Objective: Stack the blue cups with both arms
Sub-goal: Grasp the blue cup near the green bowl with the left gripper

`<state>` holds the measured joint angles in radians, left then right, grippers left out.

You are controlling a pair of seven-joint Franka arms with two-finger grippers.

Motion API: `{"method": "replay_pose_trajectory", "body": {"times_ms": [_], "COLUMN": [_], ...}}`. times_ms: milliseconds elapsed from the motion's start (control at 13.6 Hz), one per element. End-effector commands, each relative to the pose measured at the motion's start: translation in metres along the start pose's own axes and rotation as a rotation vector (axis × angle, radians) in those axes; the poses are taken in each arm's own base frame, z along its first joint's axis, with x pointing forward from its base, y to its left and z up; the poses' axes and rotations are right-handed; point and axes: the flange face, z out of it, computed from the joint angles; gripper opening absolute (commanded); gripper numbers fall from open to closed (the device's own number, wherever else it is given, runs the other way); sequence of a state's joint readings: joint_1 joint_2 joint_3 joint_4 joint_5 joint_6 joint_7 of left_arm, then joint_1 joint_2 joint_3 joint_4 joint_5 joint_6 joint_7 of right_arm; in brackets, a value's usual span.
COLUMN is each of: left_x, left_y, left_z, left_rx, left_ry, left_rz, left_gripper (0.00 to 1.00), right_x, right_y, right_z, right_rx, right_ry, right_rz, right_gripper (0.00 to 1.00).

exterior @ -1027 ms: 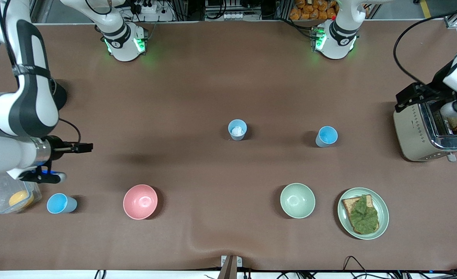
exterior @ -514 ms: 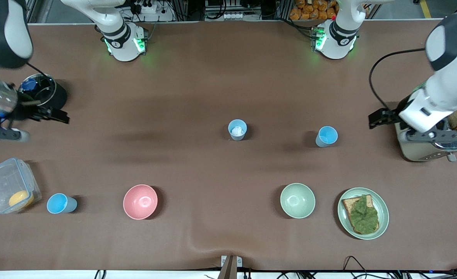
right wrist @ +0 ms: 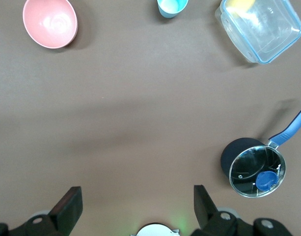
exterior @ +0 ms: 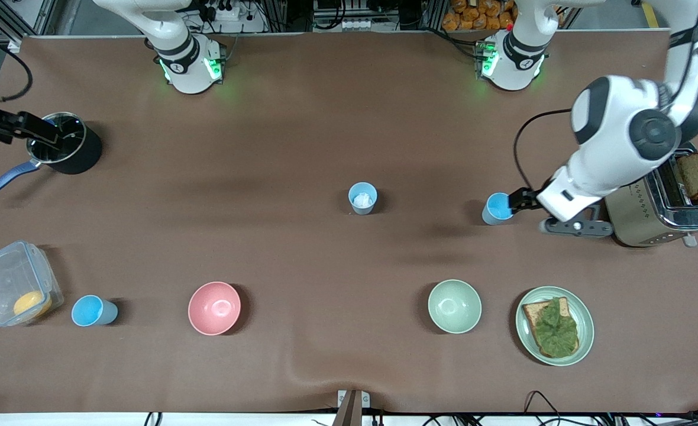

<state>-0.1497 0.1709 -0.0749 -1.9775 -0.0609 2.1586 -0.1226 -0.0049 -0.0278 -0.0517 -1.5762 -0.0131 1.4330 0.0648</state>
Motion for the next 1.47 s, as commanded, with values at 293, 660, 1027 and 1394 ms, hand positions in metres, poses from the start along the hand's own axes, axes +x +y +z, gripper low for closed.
{"method": "replay_pose_trajectory", "body": {"times_ms": [293,660,1027,1394], "left_x": [-0.032,-0.059,-0.069,-0.069], "left_y": [0.026,0.034,0.031,0.027], "left_z": [0.089,0.120,0.137,0.145], "left_rx": [-0.031,-0.025,-0.017,-0.005], "left_ry": [0.091,0.019,-0.012,-0.028], "left_rz": [0.008,-0.028,-0.029,-0.001], "left_gripper": [1.00,1.00,1.00,0.29], "right_x": [0.006,0.008,0.009,0.008], "right_y": [0.001,0.000,0.000,0.001], "right_z": [0.003,0.005,0.005,0.005], "right_rx": [-0.013,-0.007,-0.003,-0.002], "right_ry": [-0.005,-0.010,-0.010,-0.012], "right_rz": [0.008,0.004,0.005,0.006], "right_gripper": [1.00,1.00,1.00,1.00]}}
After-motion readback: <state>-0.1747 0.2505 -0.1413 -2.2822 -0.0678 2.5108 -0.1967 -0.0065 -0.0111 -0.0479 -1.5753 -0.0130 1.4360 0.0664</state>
